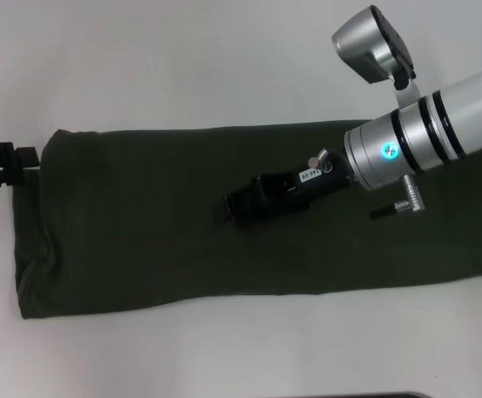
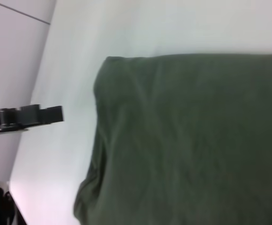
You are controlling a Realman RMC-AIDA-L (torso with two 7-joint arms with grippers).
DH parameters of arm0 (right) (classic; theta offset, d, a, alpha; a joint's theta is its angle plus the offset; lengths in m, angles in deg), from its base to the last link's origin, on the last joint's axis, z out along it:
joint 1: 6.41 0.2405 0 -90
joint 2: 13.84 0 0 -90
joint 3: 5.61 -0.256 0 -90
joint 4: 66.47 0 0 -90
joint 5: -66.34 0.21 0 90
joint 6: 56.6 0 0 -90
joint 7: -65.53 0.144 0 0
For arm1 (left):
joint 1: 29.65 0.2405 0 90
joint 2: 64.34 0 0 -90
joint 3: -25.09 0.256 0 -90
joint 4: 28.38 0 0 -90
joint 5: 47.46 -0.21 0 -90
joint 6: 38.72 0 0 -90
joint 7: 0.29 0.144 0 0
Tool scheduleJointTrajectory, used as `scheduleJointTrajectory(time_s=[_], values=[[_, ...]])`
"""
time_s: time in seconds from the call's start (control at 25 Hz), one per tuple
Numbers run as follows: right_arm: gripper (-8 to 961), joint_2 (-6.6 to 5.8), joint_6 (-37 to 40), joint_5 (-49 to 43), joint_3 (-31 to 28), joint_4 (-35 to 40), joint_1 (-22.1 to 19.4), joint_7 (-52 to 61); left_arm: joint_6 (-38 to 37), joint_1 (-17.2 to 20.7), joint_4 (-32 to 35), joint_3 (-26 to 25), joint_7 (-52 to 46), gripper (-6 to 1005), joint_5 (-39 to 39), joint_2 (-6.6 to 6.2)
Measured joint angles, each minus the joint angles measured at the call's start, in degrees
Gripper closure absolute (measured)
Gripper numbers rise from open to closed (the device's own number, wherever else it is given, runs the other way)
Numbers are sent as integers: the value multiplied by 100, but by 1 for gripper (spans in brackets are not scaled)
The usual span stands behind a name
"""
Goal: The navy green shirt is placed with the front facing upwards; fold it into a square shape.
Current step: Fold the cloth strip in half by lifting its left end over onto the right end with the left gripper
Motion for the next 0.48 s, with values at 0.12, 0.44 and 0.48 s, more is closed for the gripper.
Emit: scheduleJointTrajectory(time_s=[0.12,0.44,0.48], values=[[427,6,-120,-3,91,-6,-11,41,0,1,0,0,0,510,27,-1],[426,-19,-235,8,145,50,-29,58,-1,19,0,0,0,510,66,-1],[426,-26,-228,13,139,64,-29,59,-1,19,0,0,0,510,67,-1]])
